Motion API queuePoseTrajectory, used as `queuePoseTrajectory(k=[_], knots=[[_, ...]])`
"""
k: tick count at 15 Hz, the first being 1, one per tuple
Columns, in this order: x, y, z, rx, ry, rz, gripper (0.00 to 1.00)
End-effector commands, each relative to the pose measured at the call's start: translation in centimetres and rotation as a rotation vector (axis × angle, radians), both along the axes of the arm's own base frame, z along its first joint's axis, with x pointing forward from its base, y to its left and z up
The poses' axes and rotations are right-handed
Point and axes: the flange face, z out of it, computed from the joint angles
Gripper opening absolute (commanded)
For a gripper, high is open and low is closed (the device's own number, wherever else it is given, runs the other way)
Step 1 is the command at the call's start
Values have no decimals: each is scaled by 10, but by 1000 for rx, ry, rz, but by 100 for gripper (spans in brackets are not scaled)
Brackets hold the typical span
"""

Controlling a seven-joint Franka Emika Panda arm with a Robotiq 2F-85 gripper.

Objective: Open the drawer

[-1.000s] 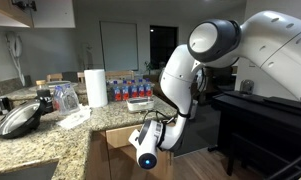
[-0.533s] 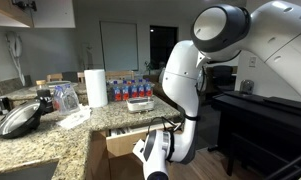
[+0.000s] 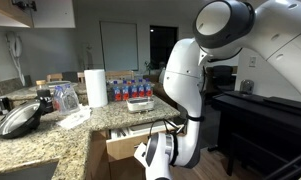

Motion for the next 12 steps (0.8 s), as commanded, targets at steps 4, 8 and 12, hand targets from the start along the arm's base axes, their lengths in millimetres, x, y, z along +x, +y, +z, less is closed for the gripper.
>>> queuePoseTrajectory(k=[4, 8, 12], knots=[[-38, 27, -3, -18, 30, 68, 10], [-45, 31, -6, -23, 28, 68, 10], [-53, 34, -10, -29, 27, 65, 10]])
